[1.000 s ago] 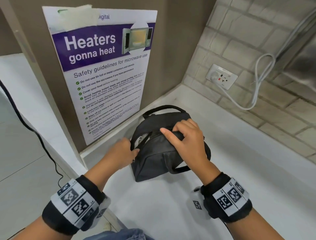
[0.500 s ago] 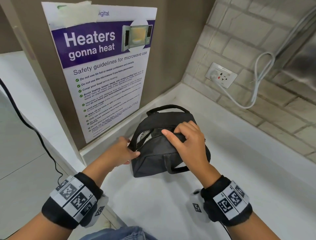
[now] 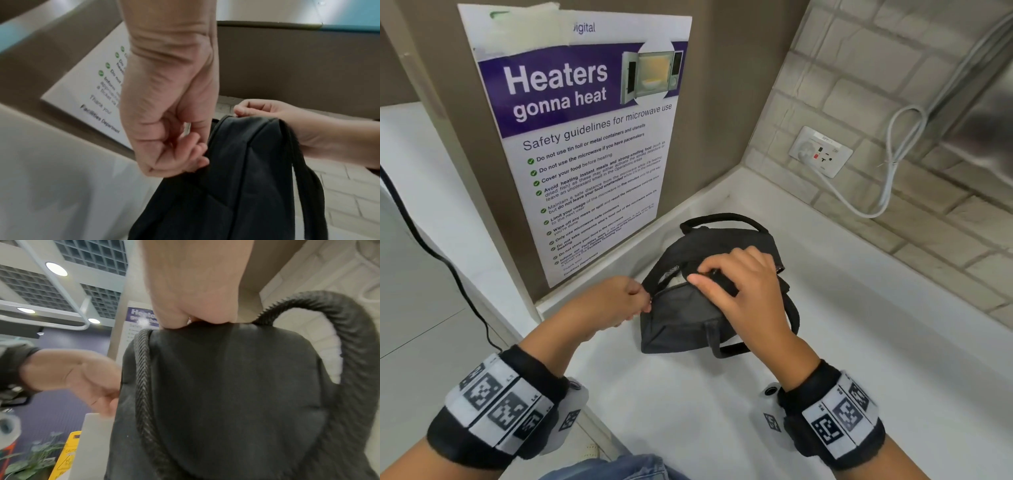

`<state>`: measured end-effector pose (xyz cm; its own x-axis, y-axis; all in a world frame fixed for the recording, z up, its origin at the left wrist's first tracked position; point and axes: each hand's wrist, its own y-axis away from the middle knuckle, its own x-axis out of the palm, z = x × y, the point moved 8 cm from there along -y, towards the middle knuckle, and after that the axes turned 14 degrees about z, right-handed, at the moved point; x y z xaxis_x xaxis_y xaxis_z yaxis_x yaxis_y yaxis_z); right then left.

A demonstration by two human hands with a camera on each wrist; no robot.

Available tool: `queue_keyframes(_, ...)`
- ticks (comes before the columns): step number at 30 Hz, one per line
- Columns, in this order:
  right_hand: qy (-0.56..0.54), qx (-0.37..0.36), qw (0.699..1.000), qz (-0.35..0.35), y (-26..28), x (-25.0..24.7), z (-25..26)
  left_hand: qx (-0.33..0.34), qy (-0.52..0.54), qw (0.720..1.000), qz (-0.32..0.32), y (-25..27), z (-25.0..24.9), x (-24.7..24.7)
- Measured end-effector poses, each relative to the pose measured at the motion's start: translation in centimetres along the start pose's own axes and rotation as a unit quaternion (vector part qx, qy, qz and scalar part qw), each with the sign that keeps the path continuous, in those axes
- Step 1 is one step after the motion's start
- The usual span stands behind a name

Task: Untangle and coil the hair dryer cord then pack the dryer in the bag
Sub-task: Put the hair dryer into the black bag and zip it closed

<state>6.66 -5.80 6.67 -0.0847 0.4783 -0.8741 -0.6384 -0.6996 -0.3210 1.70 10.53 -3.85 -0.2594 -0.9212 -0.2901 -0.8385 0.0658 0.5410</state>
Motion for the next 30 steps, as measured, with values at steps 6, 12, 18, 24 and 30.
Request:
queue_keyframes(6, 0.087, -0.077, 0.992, 0.052, -0.7, 1.5, 3.5, 0.13, -0.025, 0.991, -0.019, 3.3, -6.0, 0.4)
queue_keyframes(12, 0.104, -0.058, 0.992, 0.03, -1.1, 1.5, 4.1, 0.213, -0.038, 0.976, -0.007, 3.7, -7.0, 0.6)
queue_keyframes(18, 0.061, -0.057, 0.996, -0.011, -0.7, 1.1, 3.9, 0.256, -0.133, 0.951, -0.111, 3.9, -6.4, 0.1)
queue_keyframes(24, 0.087, -0.07, 0.993, -0.026, 0.3, 1.2, 4.1, 0.263, -0.154, 0.936, -0.178, 3.7, -7.4, 0.8)
queue_keyframes(30, 0.077, -0.025, 0.995, -0.066, 0.7, -1.3, 2.5, 0.249, -0.186, 0.93, -0.194, 3.7, -7.7, 1.1)
